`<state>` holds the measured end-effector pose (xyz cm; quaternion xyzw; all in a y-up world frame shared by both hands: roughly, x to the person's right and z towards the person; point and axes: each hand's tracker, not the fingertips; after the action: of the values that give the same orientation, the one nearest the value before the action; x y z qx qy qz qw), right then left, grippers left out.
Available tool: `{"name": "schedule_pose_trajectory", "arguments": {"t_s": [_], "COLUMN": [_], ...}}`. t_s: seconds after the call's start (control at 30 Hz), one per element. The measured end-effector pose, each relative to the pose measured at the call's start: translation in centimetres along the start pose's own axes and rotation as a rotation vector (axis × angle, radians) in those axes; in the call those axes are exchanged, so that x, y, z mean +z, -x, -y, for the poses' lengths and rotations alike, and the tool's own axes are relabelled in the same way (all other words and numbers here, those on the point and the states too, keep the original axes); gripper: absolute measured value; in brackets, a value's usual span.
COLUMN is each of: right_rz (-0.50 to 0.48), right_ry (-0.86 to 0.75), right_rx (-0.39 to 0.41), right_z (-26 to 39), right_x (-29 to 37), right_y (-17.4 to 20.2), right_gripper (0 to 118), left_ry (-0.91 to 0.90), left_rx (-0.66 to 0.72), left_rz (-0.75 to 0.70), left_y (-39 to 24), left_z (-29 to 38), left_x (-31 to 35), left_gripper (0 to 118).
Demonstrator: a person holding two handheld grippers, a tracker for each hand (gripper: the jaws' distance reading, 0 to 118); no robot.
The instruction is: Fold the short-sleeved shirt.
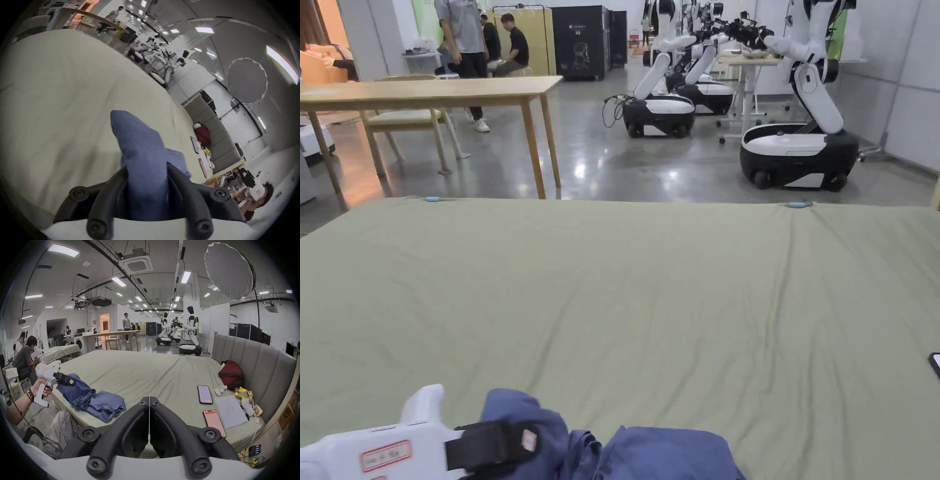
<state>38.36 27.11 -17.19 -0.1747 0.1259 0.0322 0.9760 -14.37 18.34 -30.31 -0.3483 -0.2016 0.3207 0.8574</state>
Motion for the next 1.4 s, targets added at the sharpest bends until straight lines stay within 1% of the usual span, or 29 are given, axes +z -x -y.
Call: {"name": "schedule_pose_trajectory", "arguments": {"t_s": [0.07, 0.1, 0.17, 0.23, 0.3, 0.33, 0.37, 0.4, 0.43, 0.47, 0.5, 0.6, 0.67, 0.73, 0.8, 0.87, 0.9, 0.93, 0.97, 1.0, 1.07, 1.1, 1.27, 1.33, 1.4], "right_rz": [0.004, 0.006, 0.012, 0.024, 0.057, 0.068, 0.079, 0.094, 0.107, 0.12, 0.131, 0.149, 0.152, 0.145, 0.13, 0.11, 0.098, 0.087, 0.076, 0.064, 0.045, 0.032, 0.011, 0.015, 0.039], "right_ry": [0.004, 0.003, -0.001, -0.001, 0.005, 0.007, 0.009, 0.01, 0.012, 0.015, 0.02, 0.029, 0.033, 0.036, 0.035, 0.029, 0.025, 0.021, 0.017, 0.015, 0.01, 0.014, 0.013, 0.006, -0.009], "right_rx": [-0.01, -0.016, -0.028, -0.034, -0.031, -0.035, -0.043, -0.054, -0.066, -0.079, -0.092, -0.111, -0.117, -0.12, -0.119, -0.113, -0.11, -0.106, -0.103, -0.098, -0.08, -0.07, -0.043, -0.033, -0.029], "right_z": [0.2, 0.4, 0.7, 1.0, 1.3, 1.5, 1.6, 1.8, 2.0, 2.2, 2.3, 2.7, 2.9, 2.8, 2.7, 2.4, 2.3, 2.1, 1.9, 1.7, 1.4, 1.2, 0.8, 0.8, 0.9], "right_x": [0.2, 0.4, 0.7, 1.3, 2.1, 2.7, 3.1, 3.6, 4.1, 4.3, 4.5, 4.4, 4.2, 3.9, 3.5, 3.0, 2.7, 2.4, 2.2, 1.9, 1.6, 1.4, 1.6, 2.1, 2.8], "right_y": [-0.3, -0.5, -0.8, -1.3, -1.8, -2.2, -2.6, -3.1, -3.4, -3.8, -4.1, -4.6, -4.7, -4.5, -4.3, -3.9, -3.8, -3.6, -3.3, -3.1, -2.7, -2.5, -1.7, -1.5, -1.6], "right_gripper": [1, 1, 1, 1, 1, 1, 1, 1, 1, 1, 1, 1, 1, 1, 1, 1, 1, 1, 1, 1, 1, 1, 1, 1, 1], "left_ry": [0.047, 0.071, 0.118, 0.188, 0.248, 0.272, 0.259, 0.206, 0.157, 0.158, 0.174, 0.179, 0.106, 0.037, -0.037, -0.09, -0.087, -0.081, -0.061, -0.054, 0.006, -0.006, 0.001, 0.036, 0.068], "left_rx": [-0.026, -0.025, -0.054, -0.071, -0.055, -0.022, 0.037, 0.095, 0.13, 0.135, 0.127, 0.087, 0.093, 0.125, 0.148, 0.12, 0.084, 0.062, 0.051, 0.062, 0.063, 0.068, 0.036, -0.012, -0.105], "left_rz": [0.03, 0.045, 0.07, 0.01, -0.067, -0.08, -0.056, 0.043, 0.14, 0.174, 0.172, 0.115, 0.099, 0.119, 0.147, 0.142, 0.095, 0.025, -0.056, -0.122, -0.093, -0.085, 0.04, 0.062, 0.051], "left_y": [-2.7, -2.0, -3.5, -3.9, -3.3, -2.8, -2.3, -1.8, -1.8, -2.1, -2.5, -2.8, -2.9, -2.3, -1.3, 0.1, 0.6, 1.4, 1.9, 2.7, 4.0, 4.2, 2.1, 0.8, -0.8], "left_z": [0.6, 0.4, 1.2, 2.2, 3.2, 3.6, 4.1, 4.3, 4.4, 4.2, 4.0, 3.1, 2.1, 1.0, 0.4, 0.6, 0.9, 1.4, 1.9, 2.6, 3.4, 3.8, 3.9, 3.6, 3.7], "left_x": [-2.5, -4.4, -7.7, -11.7, -14.5, -15.6, -16.3, -16.1, -15.9, -15.7, -15.6, -14.5, -12.6, -9.5, -6.3, -3.3, -2.1, -1.3, -1.0, -0.7, -1.0, -1.1, -4.3, -6.7, -9.1], "left_gripper": [17, 17, 17, 17, 18, 23, 41, 61, 80, 96, 100, 100, 100, 100, 99, 96, 85, 63, 17, 1, 1, 1, 1, 1, 1]}}
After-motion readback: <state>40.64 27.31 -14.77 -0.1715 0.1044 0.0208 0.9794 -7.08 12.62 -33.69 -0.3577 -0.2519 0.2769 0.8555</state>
